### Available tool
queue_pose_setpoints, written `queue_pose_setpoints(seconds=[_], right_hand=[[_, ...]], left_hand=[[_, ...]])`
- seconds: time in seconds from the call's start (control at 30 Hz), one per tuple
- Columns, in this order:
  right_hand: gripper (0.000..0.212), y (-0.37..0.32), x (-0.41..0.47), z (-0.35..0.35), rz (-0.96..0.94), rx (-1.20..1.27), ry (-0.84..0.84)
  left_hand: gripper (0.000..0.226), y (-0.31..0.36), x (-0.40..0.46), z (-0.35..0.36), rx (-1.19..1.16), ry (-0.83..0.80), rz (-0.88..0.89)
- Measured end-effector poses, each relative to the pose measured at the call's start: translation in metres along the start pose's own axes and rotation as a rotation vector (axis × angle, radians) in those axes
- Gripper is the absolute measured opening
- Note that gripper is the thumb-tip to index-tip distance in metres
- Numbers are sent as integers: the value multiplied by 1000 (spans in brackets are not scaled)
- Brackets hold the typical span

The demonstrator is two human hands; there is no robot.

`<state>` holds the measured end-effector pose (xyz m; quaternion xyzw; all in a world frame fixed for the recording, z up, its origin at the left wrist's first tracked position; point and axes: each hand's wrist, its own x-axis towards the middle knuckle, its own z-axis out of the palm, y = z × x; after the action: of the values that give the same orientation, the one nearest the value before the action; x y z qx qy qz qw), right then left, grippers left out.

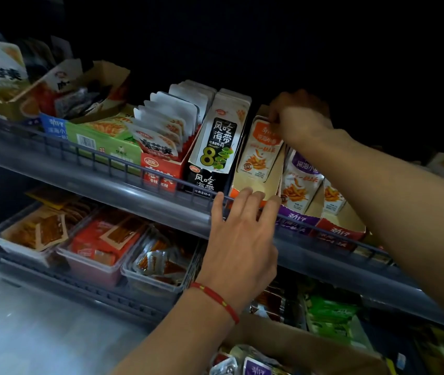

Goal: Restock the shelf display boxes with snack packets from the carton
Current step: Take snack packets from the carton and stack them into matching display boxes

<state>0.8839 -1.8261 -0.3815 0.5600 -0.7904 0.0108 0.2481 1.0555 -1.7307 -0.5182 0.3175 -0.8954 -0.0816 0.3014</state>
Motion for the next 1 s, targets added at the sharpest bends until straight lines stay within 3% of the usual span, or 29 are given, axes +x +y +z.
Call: queue_pose_setpoints(seconds=[0.2, 0.43, 0.57, 0.67, 0.77, 0.87, 1.0], right_hand=[[21, 7, 3, 6, -56, -72, 51], [14, 18, -33, -15, -102, 117, 147], [16, 29, -92, -33, -195, 156, 300], [23, 41, -158, -30, -202, 225, 293], [19, 58, -229, -6, -211, 369, 127], [12, 73, -292, 36, -169, 489, -102], [17, 90, -352, 86, -212, 549, -544]], left_hand=[[66, -1, 0, 0, -32, 3, -5], [64, -3, -4, -2, -64, 46, 35], [44, -2, -15, -2, -121, 145, 151], [23, 4, -34, 4, -157, 167, 245], [13, 14, -61, 23, -192, -45, 280], [13, 26, -90, 51, -214, -453, 261], [19, 41, -129, 98, -178, -952, 245]])
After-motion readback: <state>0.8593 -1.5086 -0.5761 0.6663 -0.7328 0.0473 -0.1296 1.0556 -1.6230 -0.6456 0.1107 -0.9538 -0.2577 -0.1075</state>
